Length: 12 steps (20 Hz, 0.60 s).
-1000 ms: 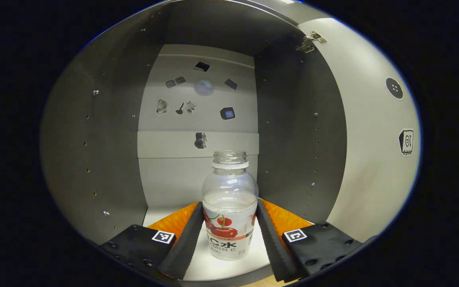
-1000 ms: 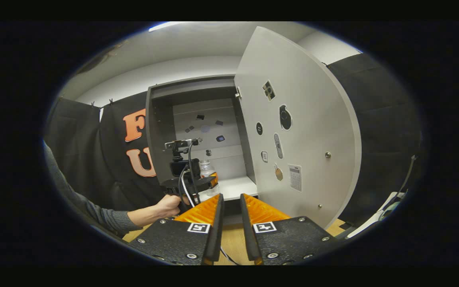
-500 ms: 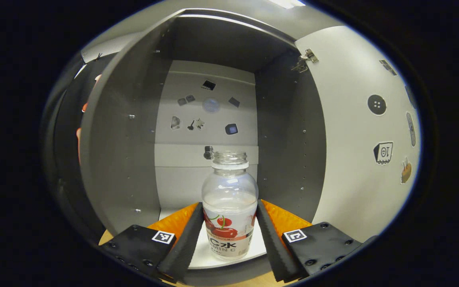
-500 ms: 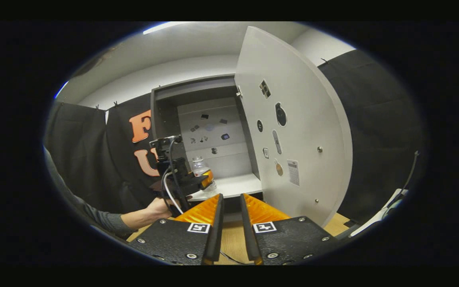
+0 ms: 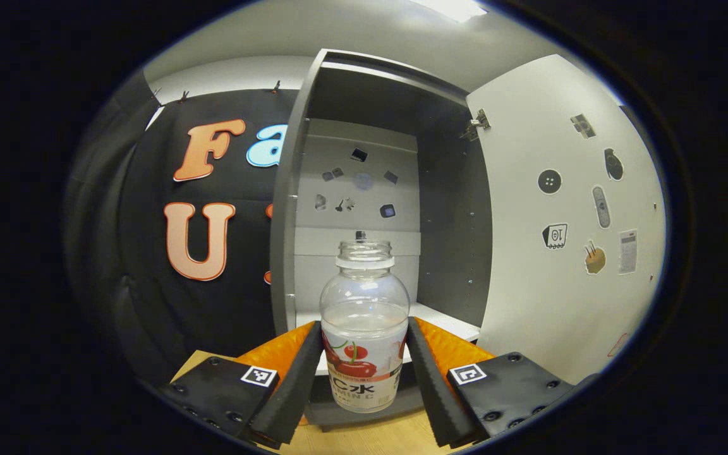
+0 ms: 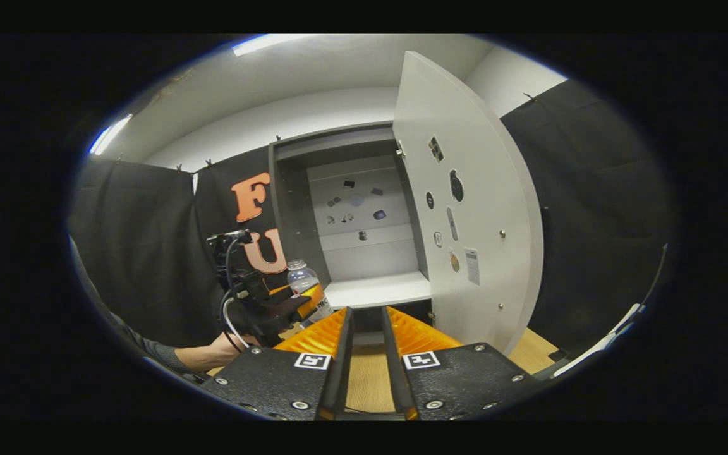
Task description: Open the cabinet door with the right hand, grasp the bottle in the cabinet with the left hand and place it on the coaster, then close the cabinet door with the right hand.
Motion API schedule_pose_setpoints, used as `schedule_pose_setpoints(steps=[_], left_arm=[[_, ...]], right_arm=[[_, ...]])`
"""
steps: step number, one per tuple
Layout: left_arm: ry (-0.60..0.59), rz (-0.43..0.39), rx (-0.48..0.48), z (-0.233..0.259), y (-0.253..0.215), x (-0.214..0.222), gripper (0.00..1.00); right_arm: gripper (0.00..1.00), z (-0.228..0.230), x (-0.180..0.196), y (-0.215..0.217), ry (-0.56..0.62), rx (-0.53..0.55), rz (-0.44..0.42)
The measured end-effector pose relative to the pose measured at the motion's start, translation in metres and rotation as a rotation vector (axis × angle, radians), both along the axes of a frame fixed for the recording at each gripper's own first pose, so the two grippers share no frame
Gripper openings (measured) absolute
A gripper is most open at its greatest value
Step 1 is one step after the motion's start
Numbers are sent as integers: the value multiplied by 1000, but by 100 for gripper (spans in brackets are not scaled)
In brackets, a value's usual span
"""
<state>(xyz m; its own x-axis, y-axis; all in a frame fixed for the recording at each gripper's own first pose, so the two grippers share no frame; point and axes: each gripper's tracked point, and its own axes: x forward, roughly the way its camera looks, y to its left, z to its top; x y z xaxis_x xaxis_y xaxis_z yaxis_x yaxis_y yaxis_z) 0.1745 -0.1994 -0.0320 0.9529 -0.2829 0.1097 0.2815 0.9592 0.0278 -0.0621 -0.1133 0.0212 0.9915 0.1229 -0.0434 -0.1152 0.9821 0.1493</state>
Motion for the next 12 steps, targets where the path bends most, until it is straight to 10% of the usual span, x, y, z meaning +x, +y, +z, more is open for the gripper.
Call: schedule_pose_setpoints(steps=[12], left_arm=[[83,135,73,-125,73,-71,84]], right_arm=[[28,-18,-27,13,49,8,58]])
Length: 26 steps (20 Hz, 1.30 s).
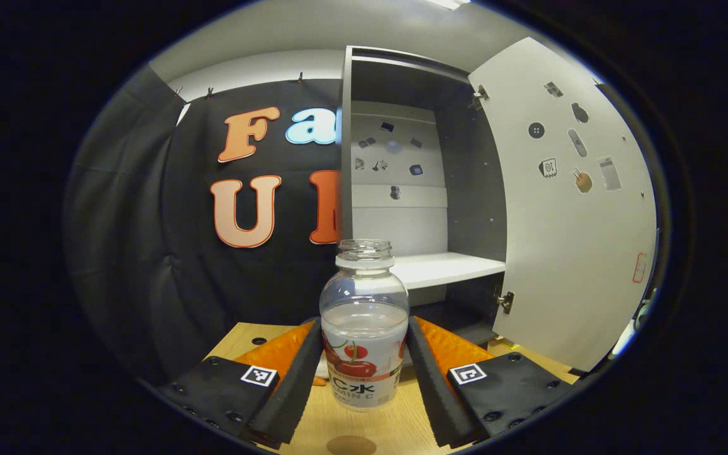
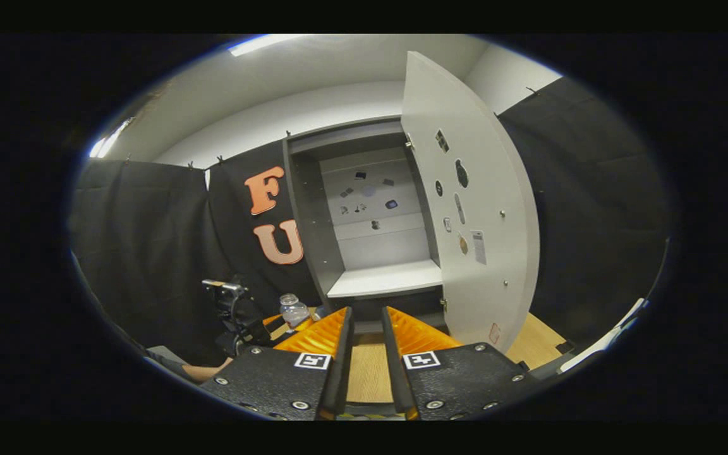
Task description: Open the cabinet door with the right hand, grasp the bottle in the cabinet with the left hand and place it on the coaster, then close the cabinet door with the right hand.
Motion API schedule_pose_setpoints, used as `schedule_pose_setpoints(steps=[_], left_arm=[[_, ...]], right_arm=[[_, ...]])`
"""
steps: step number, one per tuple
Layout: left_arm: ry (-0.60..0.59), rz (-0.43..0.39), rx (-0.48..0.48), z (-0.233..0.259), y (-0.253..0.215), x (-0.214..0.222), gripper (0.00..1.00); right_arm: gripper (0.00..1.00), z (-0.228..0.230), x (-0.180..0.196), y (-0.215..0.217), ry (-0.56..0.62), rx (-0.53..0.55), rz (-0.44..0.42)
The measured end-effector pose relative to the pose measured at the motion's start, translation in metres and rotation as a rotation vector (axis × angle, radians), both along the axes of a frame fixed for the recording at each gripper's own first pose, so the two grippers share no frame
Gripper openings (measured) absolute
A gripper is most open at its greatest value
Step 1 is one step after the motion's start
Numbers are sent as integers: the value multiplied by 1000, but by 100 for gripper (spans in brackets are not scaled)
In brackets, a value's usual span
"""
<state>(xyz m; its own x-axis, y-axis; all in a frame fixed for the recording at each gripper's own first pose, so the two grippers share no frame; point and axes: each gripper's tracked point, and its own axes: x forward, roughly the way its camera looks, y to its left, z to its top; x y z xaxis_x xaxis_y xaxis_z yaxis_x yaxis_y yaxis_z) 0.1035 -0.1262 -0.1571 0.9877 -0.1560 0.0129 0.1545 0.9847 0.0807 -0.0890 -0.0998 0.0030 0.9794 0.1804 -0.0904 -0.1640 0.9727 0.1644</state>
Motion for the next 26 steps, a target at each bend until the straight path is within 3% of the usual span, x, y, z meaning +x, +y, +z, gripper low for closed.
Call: schedule_pose_setpoints(steps=[9,13,14,15,26], left_arm=[[89,45,-8,-96,25,-23,84],[143,55,-21,-135,30,-25,85],[149,57,-18,-142,32,-25,85],[154,59,-9,-150,34,-24,85],[190,90,-22,-195,44,-14,85]], right_arm=[[24,-23,0,10,66,-40,13],[28,-35,2,9,99,-35,5],[24,-37,2,10,107,-33,5],[28,-41,3,9,118,-35,3],[28,-63,16,19,193,-85,16]])
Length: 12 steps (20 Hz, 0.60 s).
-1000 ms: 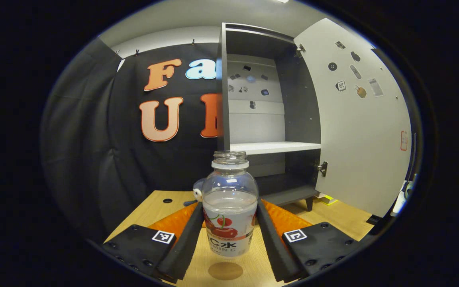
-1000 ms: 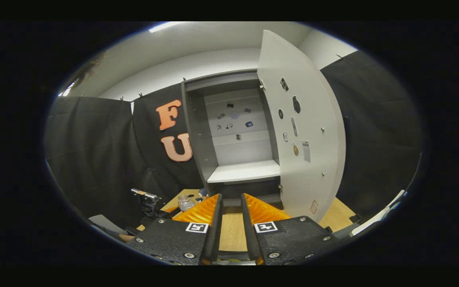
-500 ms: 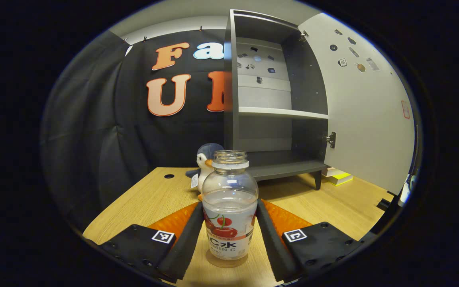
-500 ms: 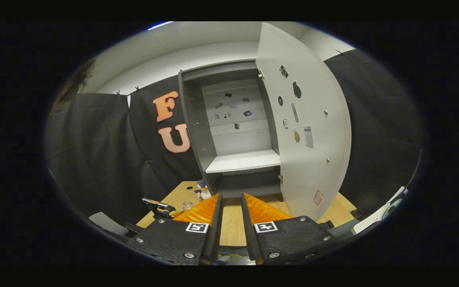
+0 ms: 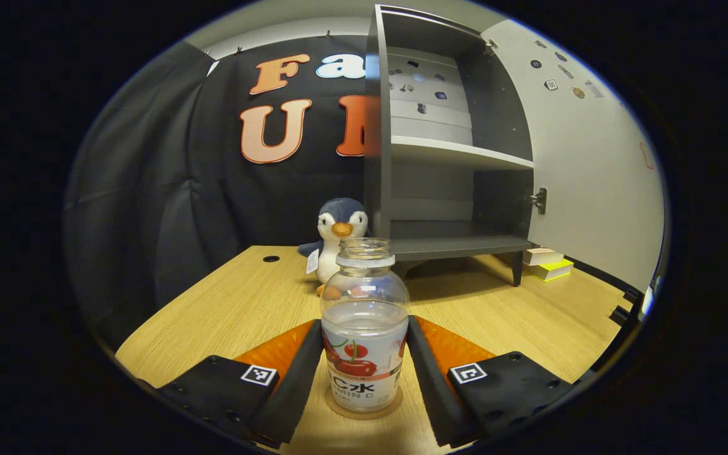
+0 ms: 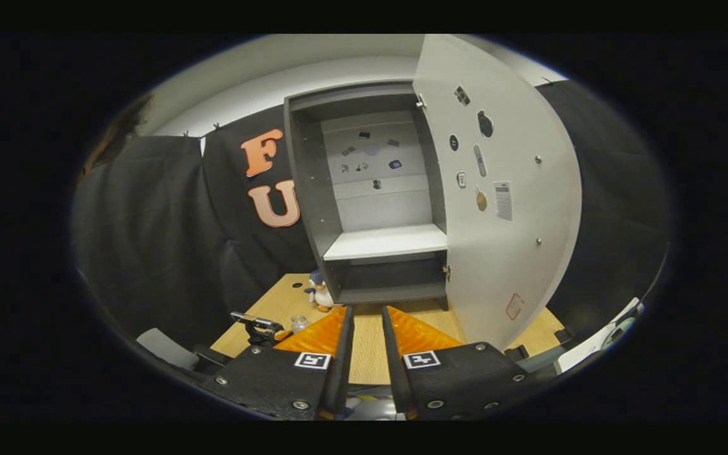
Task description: Open the cabinet door with the right hand, grasp the bottle in the cabinet with the left hand and place it on the coaster, then close the cabinet door with the right hand.
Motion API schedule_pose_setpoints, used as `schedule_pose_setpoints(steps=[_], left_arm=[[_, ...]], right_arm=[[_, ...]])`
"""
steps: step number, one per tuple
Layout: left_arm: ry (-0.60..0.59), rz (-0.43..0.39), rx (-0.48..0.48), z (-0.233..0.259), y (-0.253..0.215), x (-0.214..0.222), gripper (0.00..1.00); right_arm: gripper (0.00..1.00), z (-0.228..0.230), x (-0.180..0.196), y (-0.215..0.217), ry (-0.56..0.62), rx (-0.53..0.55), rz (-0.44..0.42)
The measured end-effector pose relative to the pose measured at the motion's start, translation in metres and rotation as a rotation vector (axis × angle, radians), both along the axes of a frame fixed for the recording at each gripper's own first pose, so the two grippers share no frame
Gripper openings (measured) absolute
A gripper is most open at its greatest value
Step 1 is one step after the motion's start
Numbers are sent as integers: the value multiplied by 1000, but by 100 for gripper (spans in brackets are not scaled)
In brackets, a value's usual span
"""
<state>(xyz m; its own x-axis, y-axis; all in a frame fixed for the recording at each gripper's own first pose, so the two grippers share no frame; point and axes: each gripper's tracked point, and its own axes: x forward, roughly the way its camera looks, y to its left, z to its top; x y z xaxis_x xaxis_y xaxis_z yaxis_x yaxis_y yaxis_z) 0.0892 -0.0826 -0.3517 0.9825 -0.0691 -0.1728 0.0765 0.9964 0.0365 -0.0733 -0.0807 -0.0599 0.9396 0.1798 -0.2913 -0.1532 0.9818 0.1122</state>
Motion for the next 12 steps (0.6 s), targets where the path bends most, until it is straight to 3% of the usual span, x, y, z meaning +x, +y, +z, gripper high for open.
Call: schedule_pose_setpoints(steps=[3,12], left_arm=[[-5,-7,4,-1,0,-2,85],[1,-1,6,5,-1,-6,88]], right_arm=[[24,-6,1,3,18,5,5],[28,-14,4,9,43,25,27]])
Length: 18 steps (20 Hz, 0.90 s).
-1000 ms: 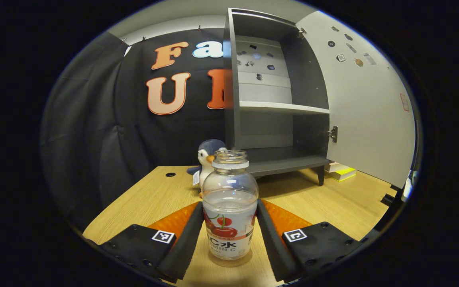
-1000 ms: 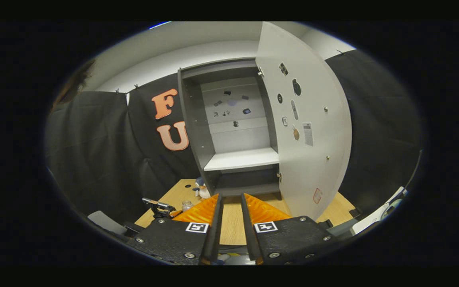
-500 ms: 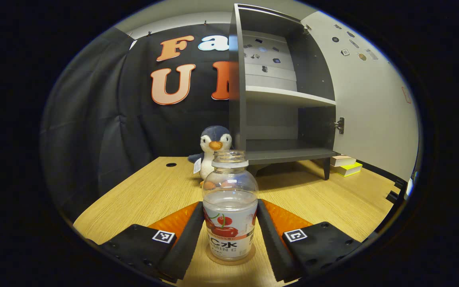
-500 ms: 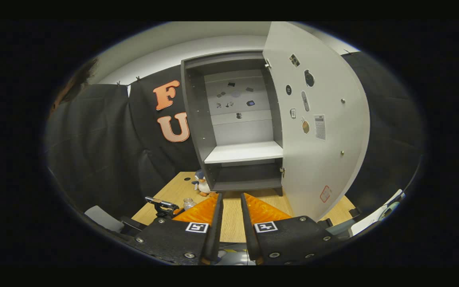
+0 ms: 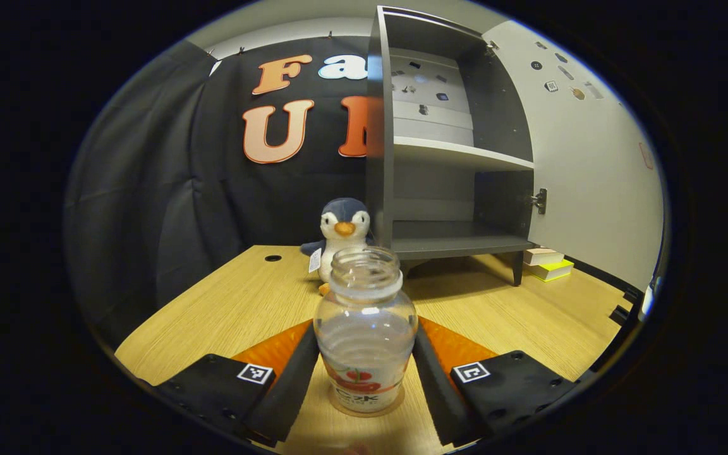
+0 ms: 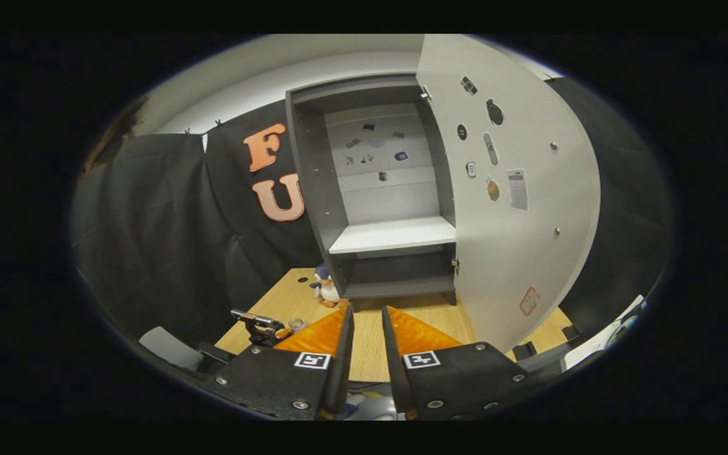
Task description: Open the cabinet door with the right hand, grasp the bottle in the cabinet with the left hand and place it on the coaster, then close the cabinet door with the right hand.
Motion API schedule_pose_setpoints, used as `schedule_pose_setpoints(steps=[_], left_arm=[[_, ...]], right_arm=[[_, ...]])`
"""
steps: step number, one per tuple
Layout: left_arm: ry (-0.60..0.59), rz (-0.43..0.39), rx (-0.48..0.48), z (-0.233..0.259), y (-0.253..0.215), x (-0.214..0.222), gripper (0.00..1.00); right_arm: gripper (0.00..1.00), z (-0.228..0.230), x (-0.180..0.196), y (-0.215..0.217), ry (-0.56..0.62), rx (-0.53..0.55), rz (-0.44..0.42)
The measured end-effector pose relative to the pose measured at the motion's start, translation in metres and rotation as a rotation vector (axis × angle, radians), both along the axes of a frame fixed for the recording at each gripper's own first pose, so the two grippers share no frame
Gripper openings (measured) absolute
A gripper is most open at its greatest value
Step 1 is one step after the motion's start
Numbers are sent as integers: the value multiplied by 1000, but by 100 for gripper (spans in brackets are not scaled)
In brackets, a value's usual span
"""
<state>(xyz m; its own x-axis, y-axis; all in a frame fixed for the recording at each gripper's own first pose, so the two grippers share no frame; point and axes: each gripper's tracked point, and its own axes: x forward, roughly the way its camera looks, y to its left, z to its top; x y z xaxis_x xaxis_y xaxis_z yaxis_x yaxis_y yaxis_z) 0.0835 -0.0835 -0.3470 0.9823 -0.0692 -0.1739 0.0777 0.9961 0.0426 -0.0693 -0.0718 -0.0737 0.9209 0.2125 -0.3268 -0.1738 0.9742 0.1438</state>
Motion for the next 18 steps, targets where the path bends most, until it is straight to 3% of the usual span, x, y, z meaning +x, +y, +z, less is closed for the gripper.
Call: schedule_pose_setpoints(steps=[10,15,16,17,18], left_arm=[[-53,21,40,23,1,0,92],[-86,21,33,52,-1,-6,94],[-96,19,35,62,-1,-7,94],[-111,18,35,72,-2,-9,94],[-125,25,41,84,-2,-12,94]], right_arm=[[28,-1,-5,-8,0,8,2],[24,5,-6,-11,-22,10,4],[28,9,-8,-14,-31,13,0],[24,12,-10,-16,-43,16,-3],[28,17,-12,-18,-56,20,-7]])
